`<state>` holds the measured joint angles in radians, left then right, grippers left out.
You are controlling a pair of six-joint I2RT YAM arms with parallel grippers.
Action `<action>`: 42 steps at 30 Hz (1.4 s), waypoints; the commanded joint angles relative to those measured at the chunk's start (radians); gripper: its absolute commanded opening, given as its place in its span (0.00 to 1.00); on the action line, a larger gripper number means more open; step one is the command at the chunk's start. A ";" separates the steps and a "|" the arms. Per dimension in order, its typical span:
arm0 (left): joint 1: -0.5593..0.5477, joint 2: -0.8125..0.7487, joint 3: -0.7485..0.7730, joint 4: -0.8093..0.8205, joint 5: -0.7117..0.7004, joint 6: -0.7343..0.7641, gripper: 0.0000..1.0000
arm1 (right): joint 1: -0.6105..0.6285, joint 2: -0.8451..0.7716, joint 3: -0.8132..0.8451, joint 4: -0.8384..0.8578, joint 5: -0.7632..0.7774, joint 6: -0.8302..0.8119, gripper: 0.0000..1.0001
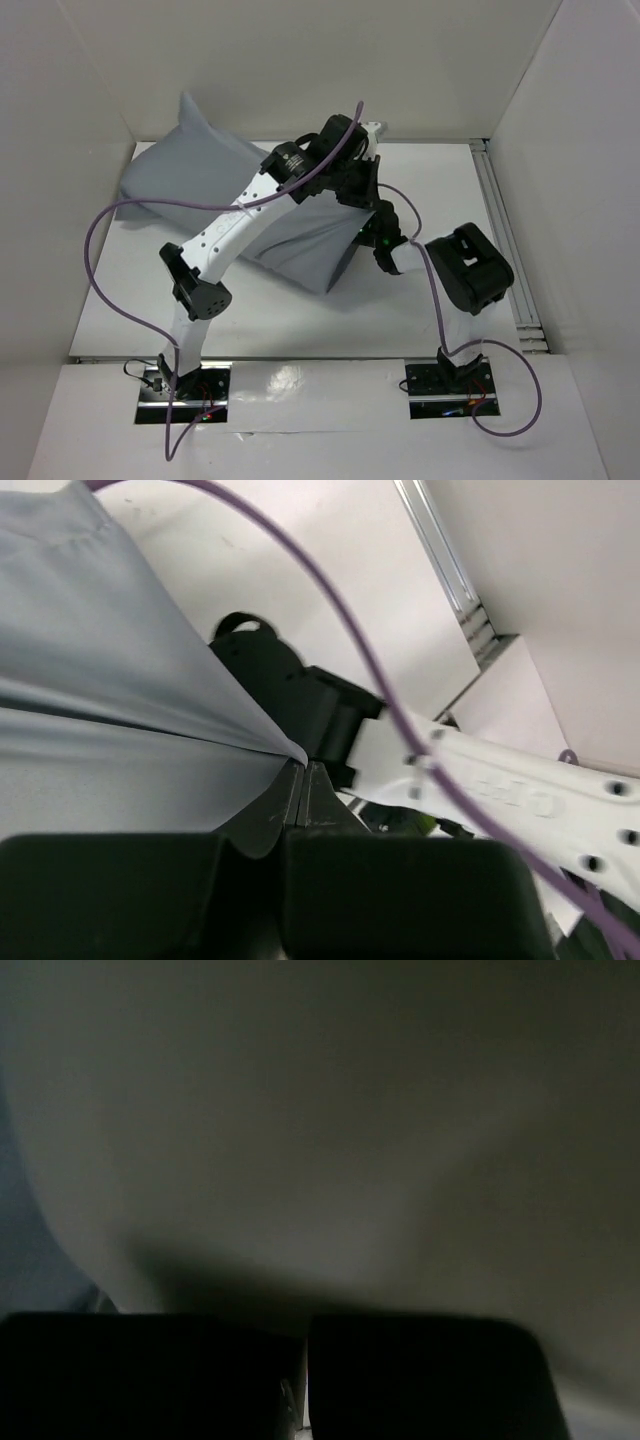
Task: Put the pillow into the pillowcase
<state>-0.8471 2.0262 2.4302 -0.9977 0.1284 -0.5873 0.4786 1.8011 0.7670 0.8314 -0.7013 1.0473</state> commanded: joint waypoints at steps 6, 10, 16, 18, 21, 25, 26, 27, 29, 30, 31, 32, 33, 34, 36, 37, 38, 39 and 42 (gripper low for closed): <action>-0.046 -0.003 -0.049 0.260 0.297 -0.126 0.00 | 0.029 0.162 0.058 0.473 0.020 0.223 0.00; -0.046 -0.072 -0.161 0.260 0.157 -0.147 0.00 | 0.000 0.057 0.012 0.245 -0.006 0.160 0.05; -0.012 -0.081 -0.083 0.168 0.066 -0.080 0.53 | -0.040 -0.328 -0.023 -0.657 0.279 -0.212 0.63; 0.023 -0.101 -0.074 0.148 0.054 -0.057 0.67 | -0.040 -0.443 -0.011 -0.959 0.503 -0.250 0.69; 0.133 -0.186 -0.130 0.151 0.045 -0.028 0.79 | -0.084 -0.580 -0.050 -1.148 0.669 -0.270 0.74; 0.287 -0.242 -0.168 0.139 0.057 0.044 0.86 | -0.143 -0.735 -0.090 -1.262 0.723 -0.280 0.76; 0.339 -0.242 -0.186 0.125 0.057 0.056 0.86 | -0.153 -0.781 -0.081 -1.299 0.743 -0.297 0.76; 0.365 -0.253 -0.186 0.125 0.057 0.075 0.86 | -0.153 -0.798 -0.071 -1.299 0.753 -0.297 0.76; 0.437 -0.262 -0.235 0.114 0.048 0.096 0.86 | -0.153 -0.819 -0.017 -1.330 0.772 -0.322 0.76; 0.460 -0.274 -0.256 0.114 0.028 0.096 0.85 | -0.153 -0.819 0.009 -1.344 0.772 -0.322 0.76; 0.483 -0.274 -0.296 0.114 -0.024 0.115 0.85 | -0.153 -0.810 0.070 -1.362 0.772 -0.340 0.76; 0.508 -0.274 -0.315 0.114 -0.065 0.124 0.83 | -0.141 -0.801 0.106 -1.373 0.789 -0.352 0.76; 0.561 -0.274 -0.332 0.114 -0.099 0.124 0.83 | -0.126 -0.780 0.142 -1.373 0.818 -0.352 0.76; 0.592 -0.274 -0.359 0.114 -0.119 0.124 0.83 | -0.106 -0.769 0.178 -1.382 0.836 -0.362 0.77; 0.675 -0.262 -0.388 0.114 -0.185 0.124 0.83 | -0.019 -0.722 0.279 -1.359 0.878 -0.375 0.79; 0.701 -0.262 -0.414 0.125 -0.203 0.124 0.83 | 0.020 -0.697 0.311 -1.338 0.917 -0.389 0.79; 0.727 -0.248 -0.428 0.136 -0.228 0.124 0.83 | 0.056 -0.666 0.380 -1.327 0.928 -0.398 0.79; 0.753 -0.239 -0.437 0.136 -0.228 0.104 0.82 | 0.137 -0.628 0.415 -1.316 0.928 -0.426 0.79; 0.825 -0.219 -0.502 0.169 -0.312 0.081 0.81 | 0.309 -0.472 0.521 -1.272 0.928 -0.454 0.79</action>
<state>-0.0654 1.7966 1.9621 -0.8658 -0.0650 -0.5007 0.6533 1.2278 1.2125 -0.4854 0.1833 0.6529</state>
